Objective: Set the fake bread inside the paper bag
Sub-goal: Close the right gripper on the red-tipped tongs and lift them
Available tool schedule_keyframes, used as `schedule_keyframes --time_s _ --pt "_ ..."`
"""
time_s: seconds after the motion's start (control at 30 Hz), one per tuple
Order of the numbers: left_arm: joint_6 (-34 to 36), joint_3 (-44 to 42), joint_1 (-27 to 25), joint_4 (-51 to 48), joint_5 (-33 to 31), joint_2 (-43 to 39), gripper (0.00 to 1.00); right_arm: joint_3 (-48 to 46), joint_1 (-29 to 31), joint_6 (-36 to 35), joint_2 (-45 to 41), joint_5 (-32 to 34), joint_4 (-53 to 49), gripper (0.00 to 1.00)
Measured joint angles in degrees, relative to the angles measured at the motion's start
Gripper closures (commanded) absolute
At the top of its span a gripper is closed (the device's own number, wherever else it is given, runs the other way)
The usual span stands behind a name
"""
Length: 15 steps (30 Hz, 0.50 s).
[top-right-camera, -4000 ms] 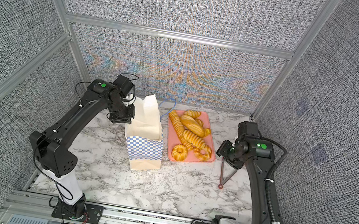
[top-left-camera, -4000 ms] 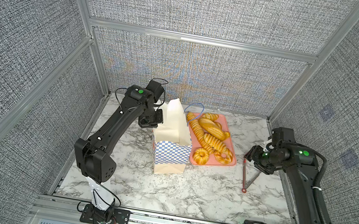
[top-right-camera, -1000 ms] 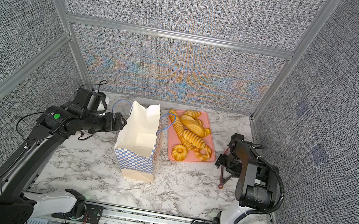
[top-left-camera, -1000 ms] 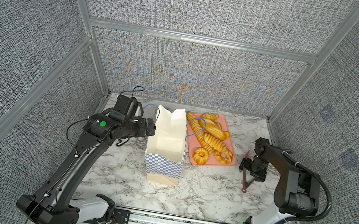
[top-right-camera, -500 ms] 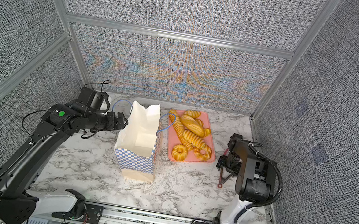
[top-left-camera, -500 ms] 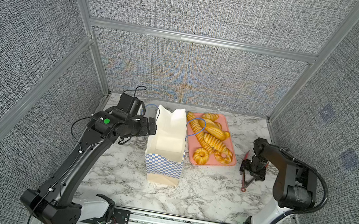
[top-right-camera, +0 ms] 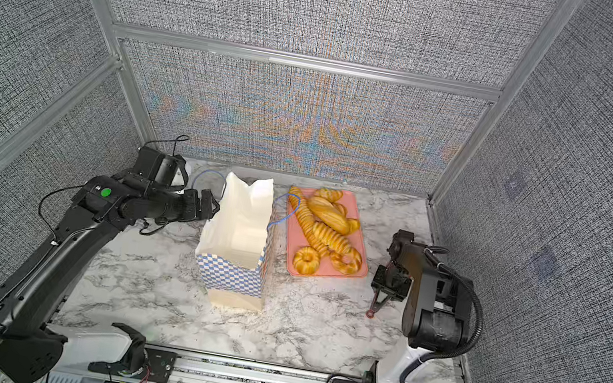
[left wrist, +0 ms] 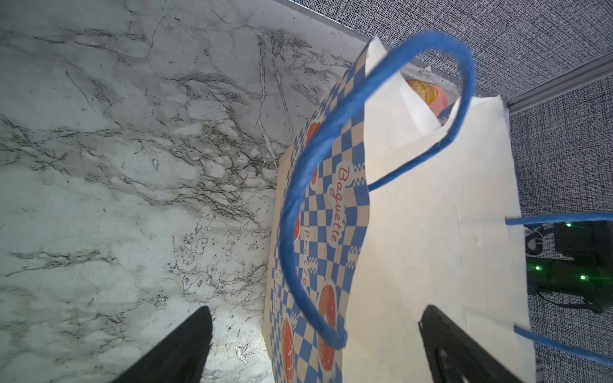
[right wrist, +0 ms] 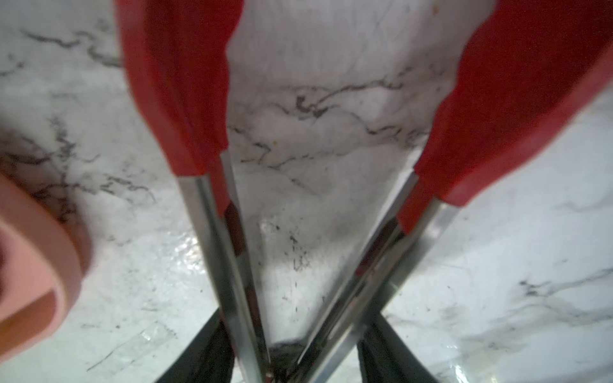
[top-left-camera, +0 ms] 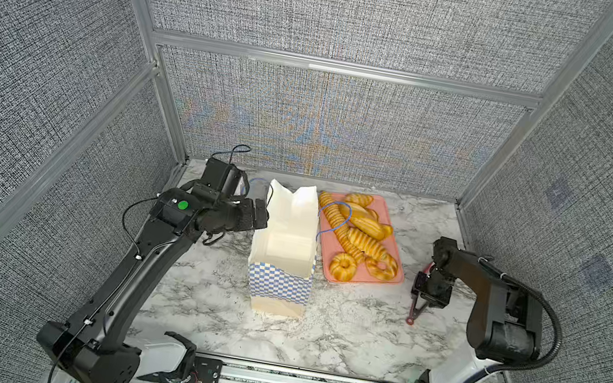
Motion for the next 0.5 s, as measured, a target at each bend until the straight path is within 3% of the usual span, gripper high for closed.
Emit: schedule_keyframes --time_s 0.5 --pt "1.6 5.8 0.0 0.0 -0.5 3.5 0.02 0.9 -1.9 3.6 -14.3 -5.9 -2.3 0.61"
